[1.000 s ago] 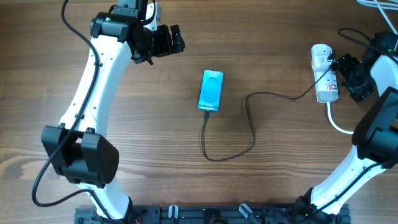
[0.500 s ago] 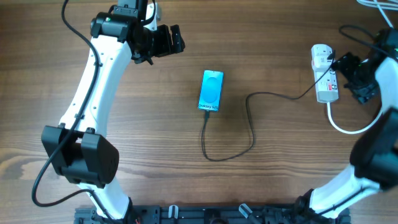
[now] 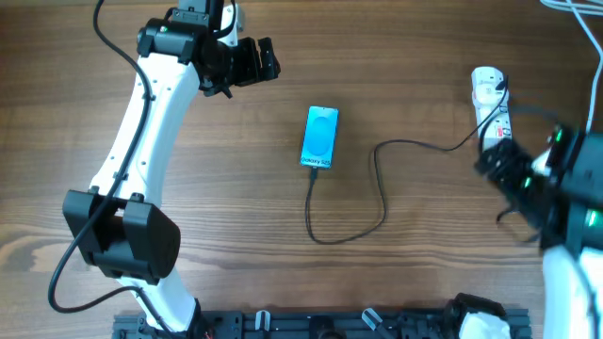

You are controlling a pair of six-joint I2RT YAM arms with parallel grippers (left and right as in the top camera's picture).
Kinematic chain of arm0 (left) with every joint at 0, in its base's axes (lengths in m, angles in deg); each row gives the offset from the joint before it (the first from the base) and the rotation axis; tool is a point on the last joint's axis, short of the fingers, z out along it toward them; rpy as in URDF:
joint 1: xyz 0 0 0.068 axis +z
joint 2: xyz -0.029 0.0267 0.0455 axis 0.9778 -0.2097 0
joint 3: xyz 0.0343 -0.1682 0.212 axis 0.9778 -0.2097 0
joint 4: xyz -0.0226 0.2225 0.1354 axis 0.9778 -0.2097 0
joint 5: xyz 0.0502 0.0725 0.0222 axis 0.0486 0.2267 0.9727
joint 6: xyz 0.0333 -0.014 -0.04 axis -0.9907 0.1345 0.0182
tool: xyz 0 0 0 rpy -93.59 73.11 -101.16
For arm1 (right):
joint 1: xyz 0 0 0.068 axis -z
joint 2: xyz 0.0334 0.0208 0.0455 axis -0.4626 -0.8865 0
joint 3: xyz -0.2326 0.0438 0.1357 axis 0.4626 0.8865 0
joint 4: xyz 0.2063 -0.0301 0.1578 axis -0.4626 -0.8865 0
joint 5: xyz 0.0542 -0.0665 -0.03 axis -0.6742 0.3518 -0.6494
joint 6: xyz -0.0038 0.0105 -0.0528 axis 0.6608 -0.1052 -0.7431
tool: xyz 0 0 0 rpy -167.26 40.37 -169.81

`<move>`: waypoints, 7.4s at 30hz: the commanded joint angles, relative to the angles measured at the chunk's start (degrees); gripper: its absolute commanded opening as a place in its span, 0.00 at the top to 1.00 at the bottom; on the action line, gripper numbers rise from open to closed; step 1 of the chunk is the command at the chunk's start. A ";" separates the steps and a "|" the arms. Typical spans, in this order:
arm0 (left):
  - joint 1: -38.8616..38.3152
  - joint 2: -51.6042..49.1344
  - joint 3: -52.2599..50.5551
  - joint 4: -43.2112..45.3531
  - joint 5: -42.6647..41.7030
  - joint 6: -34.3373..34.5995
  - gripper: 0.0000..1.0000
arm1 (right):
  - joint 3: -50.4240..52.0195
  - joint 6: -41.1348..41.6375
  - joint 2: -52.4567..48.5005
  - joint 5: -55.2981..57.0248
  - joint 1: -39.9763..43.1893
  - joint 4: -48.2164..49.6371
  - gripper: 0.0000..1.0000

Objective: Plug charger to phone and switch on socket

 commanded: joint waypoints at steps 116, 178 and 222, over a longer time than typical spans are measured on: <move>1.46 79.93 -71.41 33.05 0.81 -10.86 0.00 | 55.32 -31.58 53.48 0.35 -15.02 58.47 0.00; 12.74 108.80 -106.01 56.24 13.79 -19.69 0.00 | 55.32 -31.58 53.48 0.35 -15.02 58.47 0.00; 12.74 108.80 -106.01 56.41 13.79 -19.65 0.00 | 55.32 -31.58 53.48 0.35 -15.02 58.47 0.00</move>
